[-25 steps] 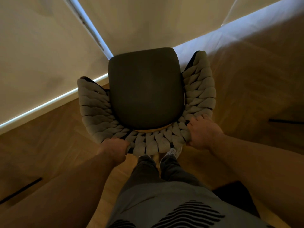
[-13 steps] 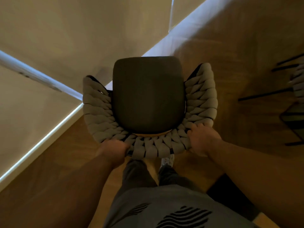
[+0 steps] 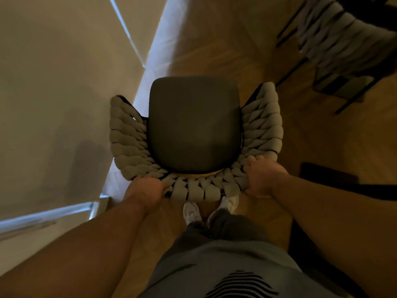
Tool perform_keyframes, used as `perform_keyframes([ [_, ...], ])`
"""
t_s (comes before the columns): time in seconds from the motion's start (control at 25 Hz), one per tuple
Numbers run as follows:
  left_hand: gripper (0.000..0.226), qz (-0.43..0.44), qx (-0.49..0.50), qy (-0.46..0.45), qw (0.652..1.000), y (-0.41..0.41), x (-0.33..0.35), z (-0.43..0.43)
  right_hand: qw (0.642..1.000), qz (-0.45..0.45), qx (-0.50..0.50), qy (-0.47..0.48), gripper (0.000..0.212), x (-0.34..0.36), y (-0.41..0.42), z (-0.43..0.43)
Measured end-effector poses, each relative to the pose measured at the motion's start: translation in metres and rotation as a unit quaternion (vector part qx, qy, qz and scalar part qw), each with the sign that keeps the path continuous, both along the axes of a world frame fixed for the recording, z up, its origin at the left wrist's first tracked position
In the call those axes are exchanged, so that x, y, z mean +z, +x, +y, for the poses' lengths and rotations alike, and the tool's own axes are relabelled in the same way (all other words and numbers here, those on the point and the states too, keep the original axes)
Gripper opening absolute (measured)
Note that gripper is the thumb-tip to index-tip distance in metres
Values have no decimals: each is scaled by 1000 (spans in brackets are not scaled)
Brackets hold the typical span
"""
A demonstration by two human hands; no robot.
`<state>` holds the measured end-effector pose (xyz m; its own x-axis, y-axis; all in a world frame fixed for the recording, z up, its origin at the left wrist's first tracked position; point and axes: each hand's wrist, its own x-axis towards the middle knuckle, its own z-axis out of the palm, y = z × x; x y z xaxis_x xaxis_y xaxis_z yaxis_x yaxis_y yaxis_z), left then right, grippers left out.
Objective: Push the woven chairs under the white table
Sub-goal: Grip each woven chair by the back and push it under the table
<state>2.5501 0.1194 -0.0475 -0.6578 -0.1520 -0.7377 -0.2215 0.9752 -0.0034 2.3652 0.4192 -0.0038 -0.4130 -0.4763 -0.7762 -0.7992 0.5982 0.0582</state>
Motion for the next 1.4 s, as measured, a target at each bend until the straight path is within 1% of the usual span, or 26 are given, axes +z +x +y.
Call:
perform_keyframes([
  [0.08, 36, 12, -76, -30, 997, -28, 16, -8, 999, -5, -33, -22, 85, -1, -7, 7],
  [0.16, 38, 27, -129, -53, 990, -53, 30, -11, 998, -9, -58, -38, 86, -3, -13, 13],
  [0.24, 35, 33, -155, -36, 987, -77, 31, -8, 993, -18, -104, -50, 85, -3, -19, 25],
  [0.36, 27, 41, -148, -1, 988, -110, 27, -3, 985, -26, -167, -46, 81, -5, -28, 39],
  [0.52, 28, 52, -231, 25, 971, -154, 26, 8, 971, -29, -239, -1, 69, -4, -29, 53],
  [0.6, 31, 59, -286, 32, 956, -181, 26, 8, 962, -23, -272, 15, 71, -5, -27, 55],
  [0.68, 34, 45, -337, 47, 939, -211, 26, 6, 944, -26, -327, 23, 73, -5, -24, 53],
  [0.8, 42, 38, -414, 34, 909, -251, 28, 3, 921, -20, -389, 16, 72, -3, -14, 45],
  [0.88, 41, 39, -472, 18, 881, -278, 26, 1, 902, -13, -432, 7, 72, -3, -6, 36],
  [0.96, 34, 38, -518, 1, 854, -302, 24, 1, 889, -4, -458, -3, 73, -6, 4, 27],
  [1.04, 29, 37, -551, -8, 834, -322, 24, 6, 874, 3, -485, -9, 72, -9, 15, 22],
  [1.28, 36, 70, -628, -11, 775, -362, 27, 44, 831, -14, -556, -17, 60, -13, 33, 26],
  [1.4, 35, 88, -664, 8, 743, -381, 30, 67, 816, -28, -577, -5, 60, -13, 39, 25],
])
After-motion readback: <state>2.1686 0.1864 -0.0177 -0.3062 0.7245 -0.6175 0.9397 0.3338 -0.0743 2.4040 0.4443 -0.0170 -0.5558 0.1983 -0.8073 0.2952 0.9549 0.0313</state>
